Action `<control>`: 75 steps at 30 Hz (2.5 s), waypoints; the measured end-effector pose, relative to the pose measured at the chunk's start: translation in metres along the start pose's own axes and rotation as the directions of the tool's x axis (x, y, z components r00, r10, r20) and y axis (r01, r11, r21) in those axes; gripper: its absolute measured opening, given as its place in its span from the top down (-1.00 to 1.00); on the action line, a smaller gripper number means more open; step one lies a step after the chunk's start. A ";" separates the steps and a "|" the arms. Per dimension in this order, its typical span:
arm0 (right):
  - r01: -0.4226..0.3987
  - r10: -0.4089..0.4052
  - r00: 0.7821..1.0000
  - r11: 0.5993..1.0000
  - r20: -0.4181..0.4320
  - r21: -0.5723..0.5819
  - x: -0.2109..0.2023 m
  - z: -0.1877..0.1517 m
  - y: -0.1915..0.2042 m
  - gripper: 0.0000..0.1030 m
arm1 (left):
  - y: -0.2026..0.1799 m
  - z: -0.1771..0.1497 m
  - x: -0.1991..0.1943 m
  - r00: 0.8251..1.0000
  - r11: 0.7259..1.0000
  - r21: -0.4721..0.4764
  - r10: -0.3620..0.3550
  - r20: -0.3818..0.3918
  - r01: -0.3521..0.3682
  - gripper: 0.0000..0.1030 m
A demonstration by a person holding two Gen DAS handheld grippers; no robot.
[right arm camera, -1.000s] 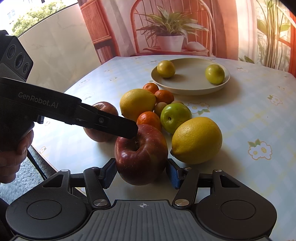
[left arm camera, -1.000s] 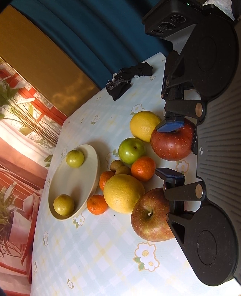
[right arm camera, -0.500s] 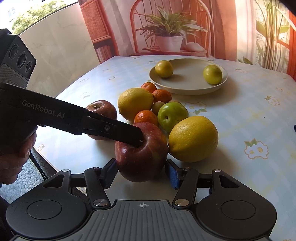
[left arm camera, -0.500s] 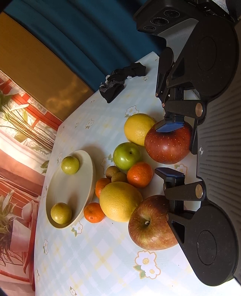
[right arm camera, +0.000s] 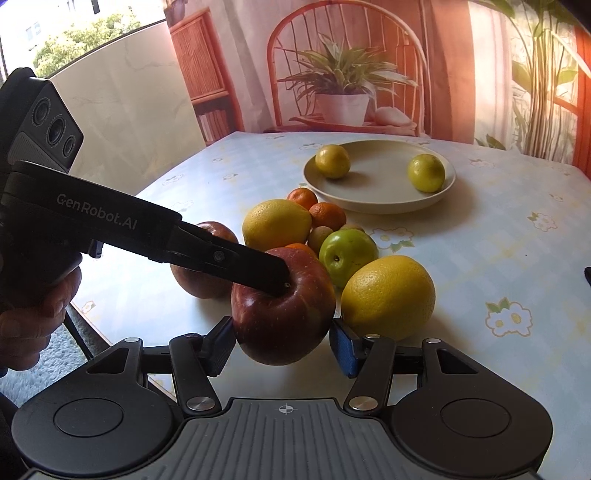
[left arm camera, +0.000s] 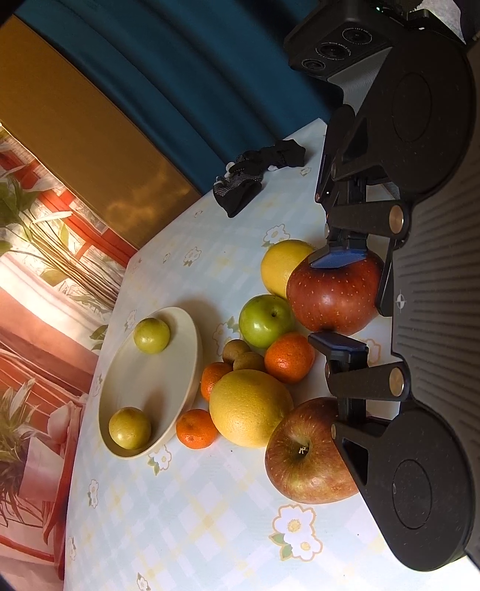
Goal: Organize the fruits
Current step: 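Carry the red apple onto the cream plate and open both tools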
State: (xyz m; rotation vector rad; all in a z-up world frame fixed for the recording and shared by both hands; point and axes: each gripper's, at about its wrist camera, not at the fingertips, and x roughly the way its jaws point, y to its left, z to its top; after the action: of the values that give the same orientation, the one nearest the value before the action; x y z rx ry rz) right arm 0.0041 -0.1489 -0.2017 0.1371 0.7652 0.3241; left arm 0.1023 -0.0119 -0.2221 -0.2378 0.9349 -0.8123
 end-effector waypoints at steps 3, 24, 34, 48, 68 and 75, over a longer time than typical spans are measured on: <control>-0.007 0.007 1.000 1.000 0.023 -0.011 -0.003 0.007 0.000 -0.01 | -0.004 0.007 -0.005 1.000 1.000 0.017 0.004 0.017 -0.004 0.24; 0.003 0.013 0.993 0.990 0.118 -0.140 0.039 0.127 -0.055 -0.01 | 0.004 0.119 0.015 0.991 0.999 0.048 0.001 0.130 -0.007 0.24; -0.018 0.029 0.997 0.988 0.071 -0.152 0.097 0.178 -0.099 -0.01 | 0.031 0.167 0.056 0.992 0.998 0.032 0.047 0.113 -0.051 0.24; -0.014 0.009 1.000 0.980 -0.028 -0.199 0.183 0.200 -0.124 -0.01 | 0.080 0.200 0.105 0.994 0.995 -0.034 0.092 0.054 -0.090 0.24; 0.001 -0.014 0.997 0.988 -0.082 -0.154 0.203 0.209 -0.128 -0.03 | 0.086 0.201 0.110 0.989 0.989 -0.040 0.141 0.048 -0.140 0.22; 0.030 -0.039 0.997 0.992 -0.073 -0.125 0.185 0.204 -0.125 -0.03 | 0.072 0.191 0.081 0.976 0.981 -0.010 0.196 0.096 -0.196 0.17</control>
State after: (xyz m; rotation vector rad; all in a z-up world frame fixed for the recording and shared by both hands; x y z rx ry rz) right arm 0.3015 -0.2047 -0.2072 -0.0056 0.8189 0.3444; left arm 0.3171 -0.0490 -0.1962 -0.1805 0.8528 -0.6133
